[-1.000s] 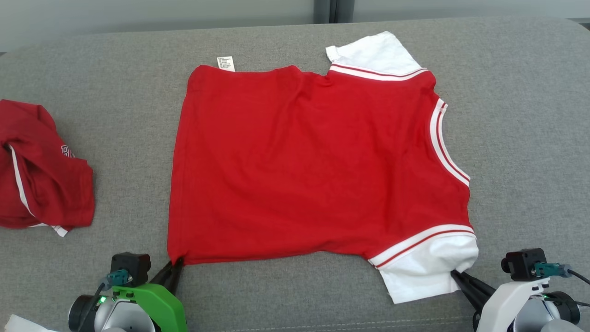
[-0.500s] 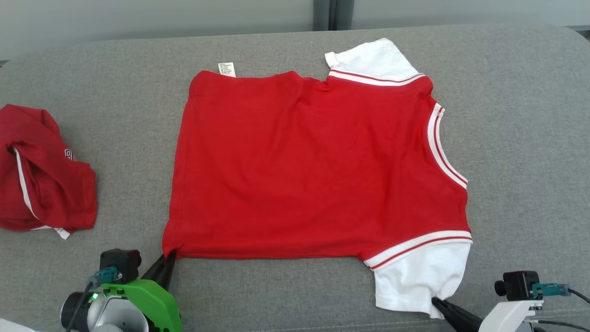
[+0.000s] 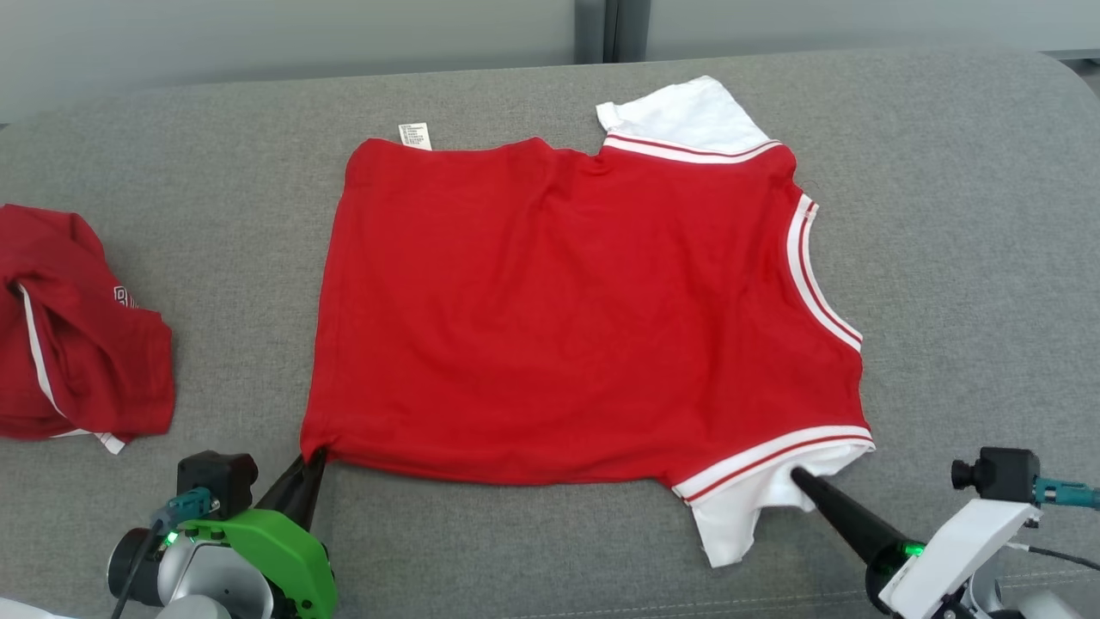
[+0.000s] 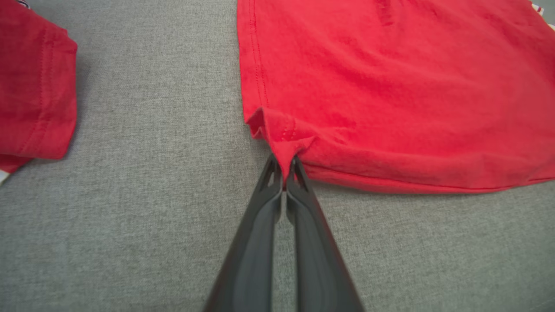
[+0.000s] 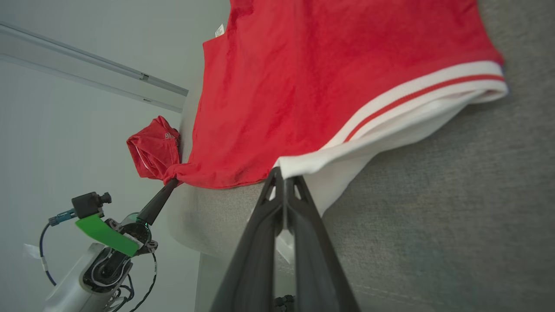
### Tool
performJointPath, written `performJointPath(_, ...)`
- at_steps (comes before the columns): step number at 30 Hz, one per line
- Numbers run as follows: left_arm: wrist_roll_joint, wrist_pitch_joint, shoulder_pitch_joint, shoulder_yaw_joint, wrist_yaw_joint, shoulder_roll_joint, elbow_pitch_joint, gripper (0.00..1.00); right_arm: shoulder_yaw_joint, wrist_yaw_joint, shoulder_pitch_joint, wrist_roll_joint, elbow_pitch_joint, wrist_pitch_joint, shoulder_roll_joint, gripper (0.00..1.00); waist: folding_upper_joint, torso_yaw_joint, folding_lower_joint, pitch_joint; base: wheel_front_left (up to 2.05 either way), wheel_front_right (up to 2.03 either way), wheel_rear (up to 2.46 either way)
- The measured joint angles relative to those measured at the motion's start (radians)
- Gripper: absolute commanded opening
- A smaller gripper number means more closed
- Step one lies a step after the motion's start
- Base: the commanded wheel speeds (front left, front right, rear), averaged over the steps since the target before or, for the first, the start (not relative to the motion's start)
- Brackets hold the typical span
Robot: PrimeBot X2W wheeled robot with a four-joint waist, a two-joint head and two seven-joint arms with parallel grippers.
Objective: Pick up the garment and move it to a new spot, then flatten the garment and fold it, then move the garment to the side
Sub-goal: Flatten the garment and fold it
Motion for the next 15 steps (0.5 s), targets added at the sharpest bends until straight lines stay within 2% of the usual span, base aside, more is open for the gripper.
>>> performJointPath(4,0.000,0.000,-0.001,0.008,0.005,0.008,-0.026,0.00,-0.058,0.000,-0.026,0.074,-0.042,-0.002,0.002,0.00,0.0000,-0.004,0.0000,0.008,0.00,0.00,0.00)
performJointPath(15,0.011,0.008,-0.070,-0.002,0.004,0.009,-0.078,0.00,-0.159,0.004,-0.170,0.082,-0.029,-0.034,-0.027,0.00,0.0000,0.007,0.0000,0.065,0.00,0.00,0.00)
